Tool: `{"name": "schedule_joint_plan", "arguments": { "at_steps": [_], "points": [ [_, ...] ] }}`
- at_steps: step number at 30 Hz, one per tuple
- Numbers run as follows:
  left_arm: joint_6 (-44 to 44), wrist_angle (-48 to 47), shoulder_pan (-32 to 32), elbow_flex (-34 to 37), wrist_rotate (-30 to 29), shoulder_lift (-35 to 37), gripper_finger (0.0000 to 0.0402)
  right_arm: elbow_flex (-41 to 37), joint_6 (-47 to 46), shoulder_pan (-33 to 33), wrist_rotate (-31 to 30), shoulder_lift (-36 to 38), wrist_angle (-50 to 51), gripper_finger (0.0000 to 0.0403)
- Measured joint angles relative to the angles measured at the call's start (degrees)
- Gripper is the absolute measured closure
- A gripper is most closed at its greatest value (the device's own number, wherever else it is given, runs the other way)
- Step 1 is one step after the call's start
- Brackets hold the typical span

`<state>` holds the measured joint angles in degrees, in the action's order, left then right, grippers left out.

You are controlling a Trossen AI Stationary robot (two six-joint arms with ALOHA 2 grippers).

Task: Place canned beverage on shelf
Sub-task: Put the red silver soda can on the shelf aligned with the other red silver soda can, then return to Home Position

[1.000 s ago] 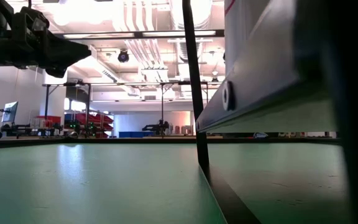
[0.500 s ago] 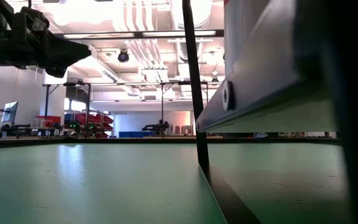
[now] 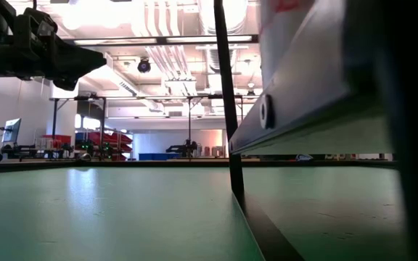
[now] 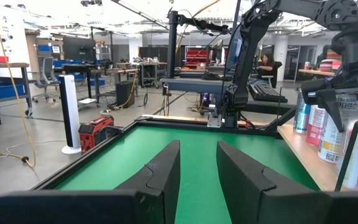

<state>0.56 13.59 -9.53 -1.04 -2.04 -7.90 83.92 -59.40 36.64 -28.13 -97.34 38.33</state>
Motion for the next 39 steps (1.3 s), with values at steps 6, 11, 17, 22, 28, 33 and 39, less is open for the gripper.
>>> {"name": "schedule_joint_plan", "arguments": {
  "at_steps": [6, 11, 17, 22, 28, 33, 39],
  "points": [
    [0.0, 0.0, 0.0, 0.0, 0.0, 0.0, 0.0313, 0.0, 0.0, 0.0, 1.0, 0.0, -0.3, 0.0047],
    [0.0, 0.0, 0.0, 0.0, 0.0, 0.0, 0.0313, 0.0, 0.0, 0.0, 1.2, 0.0, -0.3, 0.0047],
    [0.0, 0.0, 0.0, 0.0, 0.0, 0.0, 0.0313, -0.1, 0.9, 0.0, 1.1, 0.6, -0.1, 0.0046],
    [0.0, 0.0, 0.0, 0.0, 0.0, 0.0, 0.0313, -0.1, 0.9, 0.0, 1.1, 3.4, 0.0, 0.0046],
    [0.0, 0.0, 0.0, 0.0, 0.0, 0.0, 0.0313, -0.1, 3.4, -0.3, 1.2, 7.9, 0.9, 0.0046],
    [0.0, 0.0, 0.0, 0.0, 0.0, 0.0, 0.0313, -0.2, 11.9, -1.8, 6.8, 11.7, 1.6, 0.0046],
    [0.0, 0.0, 0.0, 0.0, 0.0, 0.0, 0.0313, -3.3, 26.7, -11.3, 32.3, 16.3, 2.1, 0.0046]
  ]
}}
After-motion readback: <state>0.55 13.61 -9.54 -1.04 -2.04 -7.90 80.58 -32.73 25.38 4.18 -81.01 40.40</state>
